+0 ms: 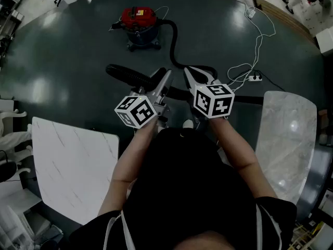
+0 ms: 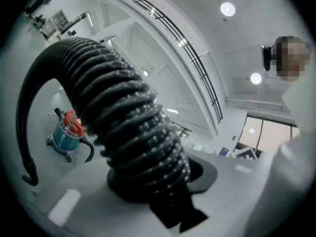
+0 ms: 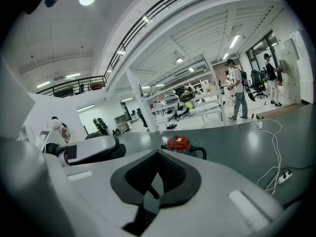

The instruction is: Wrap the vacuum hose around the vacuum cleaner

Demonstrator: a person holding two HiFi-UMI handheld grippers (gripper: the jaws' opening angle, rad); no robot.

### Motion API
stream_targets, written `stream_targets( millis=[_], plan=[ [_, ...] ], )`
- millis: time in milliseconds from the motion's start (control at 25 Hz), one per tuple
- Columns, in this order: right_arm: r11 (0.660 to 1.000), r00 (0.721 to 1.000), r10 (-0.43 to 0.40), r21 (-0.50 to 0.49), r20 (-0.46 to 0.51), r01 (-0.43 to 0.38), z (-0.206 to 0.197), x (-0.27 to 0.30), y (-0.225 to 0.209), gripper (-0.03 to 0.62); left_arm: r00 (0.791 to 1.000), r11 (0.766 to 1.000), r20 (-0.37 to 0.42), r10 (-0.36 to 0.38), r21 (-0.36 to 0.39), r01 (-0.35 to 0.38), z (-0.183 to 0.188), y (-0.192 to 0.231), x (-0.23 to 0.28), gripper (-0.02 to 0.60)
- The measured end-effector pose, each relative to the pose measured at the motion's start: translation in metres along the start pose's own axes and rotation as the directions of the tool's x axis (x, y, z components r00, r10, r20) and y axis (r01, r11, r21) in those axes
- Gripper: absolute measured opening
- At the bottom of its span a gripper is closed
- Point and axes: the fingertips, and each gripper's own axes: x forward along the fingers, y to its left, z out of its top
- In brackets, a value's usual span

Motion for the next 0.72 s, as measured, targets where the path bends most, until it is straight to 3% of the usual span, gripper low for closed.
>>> stream_targets(
  millis=[720],
  plan=[
    [1.000, 1.000, 0.015, 0.024, 0.009, -0.015, -0.0037, 0.0079, -0.0014, -0.003, 1.000, 1.000, -0.011, -0.004, -0.015, 0.004, 0.0005, 0.0075, 0.0034, 0.140]
  ],
)
